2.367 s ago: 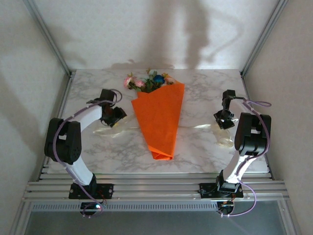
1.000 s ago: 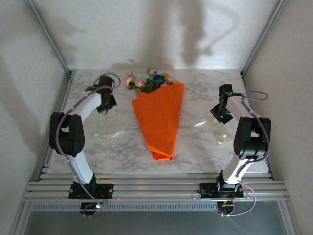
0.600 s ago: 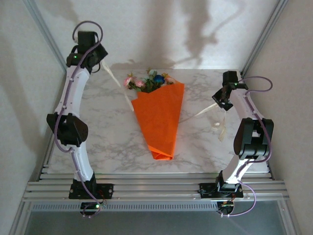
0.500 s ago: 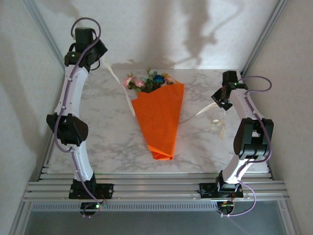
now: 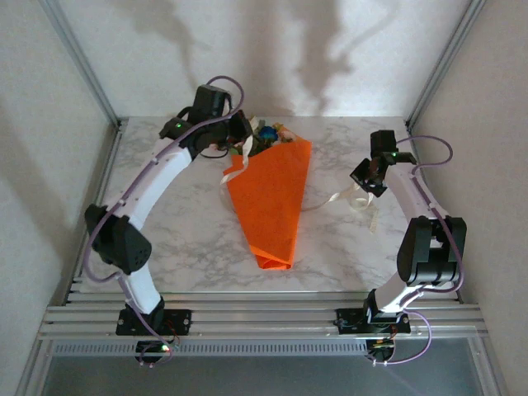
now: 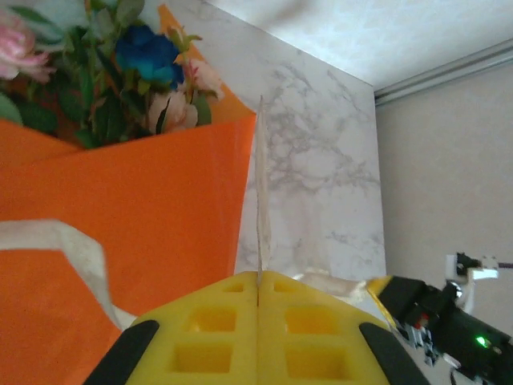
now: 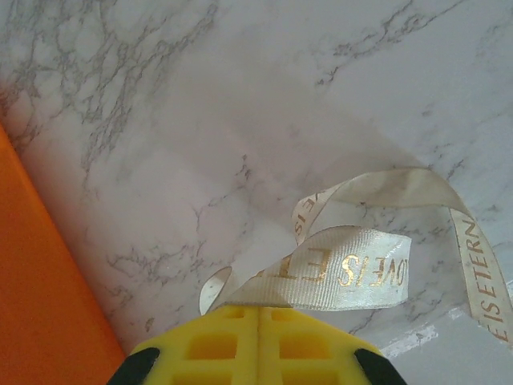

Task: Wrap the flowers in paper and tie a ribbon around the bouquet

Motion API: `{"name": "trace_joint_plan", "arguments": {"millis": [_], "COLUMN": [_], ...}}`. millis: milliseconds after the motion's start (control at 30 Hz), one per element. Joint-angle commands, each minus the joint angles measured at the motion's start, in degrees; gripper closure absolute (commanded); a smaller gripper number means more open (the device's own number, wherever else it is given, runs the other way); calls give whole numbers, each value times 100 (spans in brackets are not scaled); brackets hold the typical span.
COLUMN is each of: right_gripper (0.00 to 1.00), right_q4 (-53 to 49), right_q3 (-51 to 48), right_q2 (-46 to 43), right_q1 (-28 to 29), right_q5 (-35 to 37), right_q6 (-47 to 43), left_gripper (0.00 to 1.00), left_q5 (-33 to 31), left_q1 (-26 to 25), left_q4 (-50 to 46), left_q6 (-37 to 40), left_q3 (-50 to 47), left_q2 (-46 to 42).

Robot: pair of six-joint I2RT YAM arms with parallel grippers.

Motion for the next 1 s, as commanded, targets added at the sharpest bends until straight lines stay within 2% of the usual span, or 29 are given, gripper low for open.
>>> {"name": "trace_joint_plan", "arguments": {"millis": [0,133,267,500,567,667,733,833,967], "right_gripper": [100,100,100,100,100,100,100,100,100], "right_q4": [2,-47,-47,-72,-73,-99,-109,-126,-156], "right_q3": [-108,-171,-349,-882,-1080,-1333,-1398,-1373,-1303], "right_q2": [-215,-322,-514,-954,-1092,-1253,-1298,-1265,-1251], "right_q1": [97,203,294,663,736,764,762,761,784], "right_q5": [-73,-34,17,95,114,166,162,125,157], "right_q6": [-132,-204,-172,-84,-59,-39,-77,-160,-310], "left_gripper": [100,100,100,100,94,71,57,42,40], "left_q5": [323,1122,1685,2222,2421,2436,2321,1815,1006], "left_q1": [178,-39,-565,-1146,-1260,-1412,-1458,-1437,-1341], "left_q4": [732,1442,1615,2283,2245,1711,1498,1084,923], "left_q6": [-399,-773,-1062,-1410,-1521,-1509,-1485,-1282,-1549], "left_q3": [-18,587,1618,2192,2757,3615,3625,3231,1827], "left_q2": [-335,264,1318,3182,3784,4365,4276,3678,2365]}}
